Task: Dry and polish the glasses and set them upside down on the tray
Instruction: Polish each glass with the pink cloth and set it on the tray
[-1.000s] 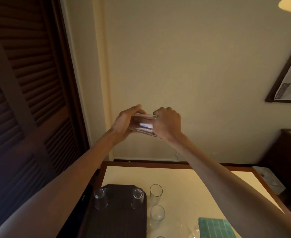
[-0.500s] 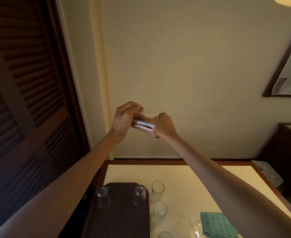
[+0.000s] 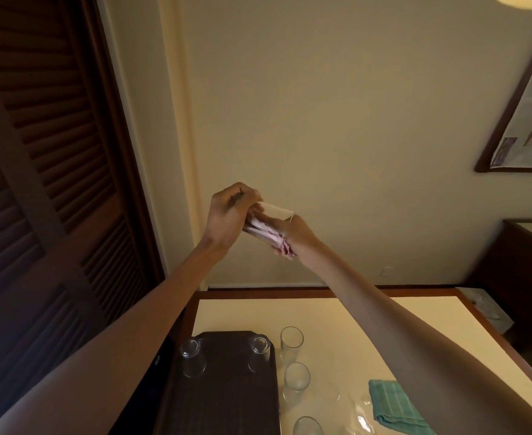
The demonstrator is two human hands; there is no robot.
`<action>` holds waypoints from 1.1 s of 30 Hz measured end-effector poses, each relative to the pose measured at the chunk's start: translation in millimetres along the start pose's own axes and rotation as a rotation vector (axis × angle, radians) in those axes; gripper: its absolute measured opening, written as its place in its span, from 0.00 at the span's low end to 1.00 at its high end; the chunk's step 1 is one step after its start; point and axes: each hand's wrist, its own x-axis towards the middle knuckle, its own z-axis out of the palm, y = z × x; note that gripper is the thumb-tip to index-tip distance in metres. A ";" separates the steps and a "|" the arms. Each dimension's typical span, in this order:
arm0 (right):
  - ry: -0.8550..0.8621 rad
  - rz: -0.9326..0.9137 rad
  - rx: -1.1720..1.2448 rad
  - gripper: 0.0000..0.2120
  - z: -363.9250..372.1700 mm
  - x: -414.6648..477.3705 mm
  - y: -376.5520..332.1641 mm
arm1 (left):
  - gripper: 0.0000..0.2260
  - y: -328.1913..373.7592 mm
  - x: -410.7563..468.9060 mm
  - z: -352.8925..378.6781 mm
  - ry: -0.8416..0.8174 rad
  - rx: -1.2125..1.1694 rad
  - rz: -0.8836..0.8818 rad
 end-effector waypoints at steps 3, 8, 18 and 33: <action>0.359 -0.430 -0.791 0.04 -12.7 -10.5 -4.8 | 0.14 -7.9 2.2 -7.6 -0.118 -0.149 -0.311; 0.423 -0.549 -0.990 0.07 -12.8 -25.0 -12.1 | 0.11 -9.2 -0.4 -4.6 -0.022 -0.016 -0.294; 0.105 -0.112 -0.169 0.13 4.8 -19.5 -12.4 | 0.10 1.2 -3.4 -14.0 -0.008 -0.040 -0.131; 0.052 -0.113 -0.215 0.12 12.7 -18.3 -16.6 | 0.09 -0.3 -5.2 -21.3 0.046 -0.061 -0.193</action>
